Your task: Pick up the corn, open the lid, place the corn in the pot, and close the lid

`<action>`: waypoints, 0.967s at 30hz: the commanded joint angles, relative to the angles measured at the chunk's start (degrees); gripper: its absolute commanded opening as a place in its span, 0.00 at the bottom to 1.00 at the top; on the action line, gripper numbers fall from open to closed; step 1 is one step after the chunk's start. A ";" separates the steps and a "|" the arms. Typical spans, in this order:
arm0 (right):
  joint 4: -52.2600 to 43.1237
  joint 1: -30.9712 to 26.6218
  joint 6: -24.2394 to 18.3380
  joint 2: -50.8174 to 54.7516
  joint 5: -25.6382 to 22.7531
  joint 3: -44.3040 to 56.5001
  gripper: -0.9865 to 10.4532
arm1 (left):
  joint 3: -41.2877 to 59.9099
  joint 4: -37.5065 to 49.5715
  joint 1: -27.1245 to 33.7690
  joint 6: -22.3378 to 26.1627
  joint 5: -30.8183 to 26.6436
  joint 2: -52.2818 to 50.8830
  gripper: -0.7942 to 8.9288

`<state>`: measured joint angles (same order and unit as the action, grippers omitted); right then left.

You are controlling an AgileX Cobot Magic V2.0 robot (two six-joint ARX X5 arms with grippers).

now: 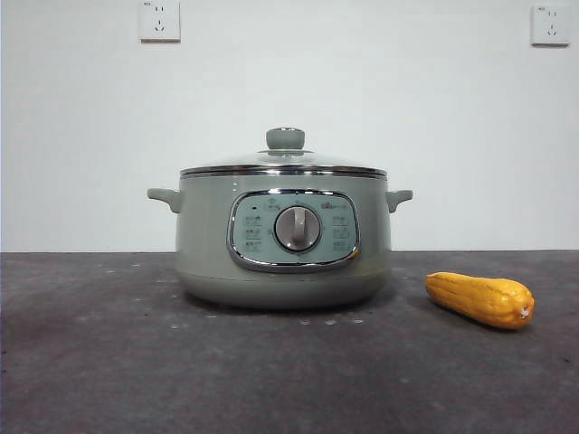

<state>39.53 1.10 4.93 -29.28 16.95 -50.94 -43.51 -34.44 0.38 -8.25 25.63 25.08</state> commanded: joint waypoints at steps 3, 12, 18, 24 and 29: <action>7.61 0.04 -4.22 -5.16 0.48 -9.70 0.08 | -7.17 -4.17 0.17 4.44 1.44 3.96 0.08; 15.10 0.07 -7.13 -8.87 1.33 -15.98 0.08 | -12.96 -8.81 -0.61 6.19 1.44 8.13 0.08; 15.78 0.04 -7.13 -8.87 1.31 -15.98 0.12 | -12.96 -8.81 -1.14 6.14 1.90 8.81 0.14; 15.98 0.07 -7.04 -9.25 1.31 -15.98 0.53 | -12.96 -8.81 -1.14 5.64 2.05 8.83 0.68; 16.39 0.07 -7.06 -10.36 1.49 -15.98 0.58 | -12.96 -8.81 -1.14 5.49 4.02 8.83 0.67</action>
<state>56.03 1.10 -1.56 -39.48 18.15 -66.78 -56.38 -43.40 -0.56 -3.01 29.23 34.00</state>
